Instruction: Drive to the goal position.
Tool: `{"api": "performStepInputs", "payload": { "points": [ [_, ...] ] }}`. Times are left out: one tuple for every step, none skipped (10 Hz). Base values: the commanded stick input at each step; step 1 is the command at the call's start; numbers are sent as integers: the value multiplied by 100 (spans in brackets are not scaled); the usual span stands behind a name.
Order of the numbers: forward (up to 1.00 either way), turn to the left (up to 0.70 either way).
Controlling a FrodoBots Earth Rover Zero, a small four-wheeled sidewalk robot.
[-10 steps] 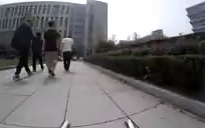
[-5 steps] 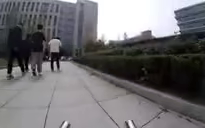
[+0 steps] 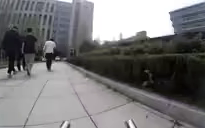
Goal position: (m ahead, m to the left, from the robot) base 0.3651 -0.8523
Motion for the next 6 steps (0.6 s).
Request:
{"api": "performStepInputs", "payload": {
  "points": [
    [85, 13],
    [85, 8],
    [85, 3],
    [85, 6],
    [85, 1],
    [85, 9]
  ]
}}
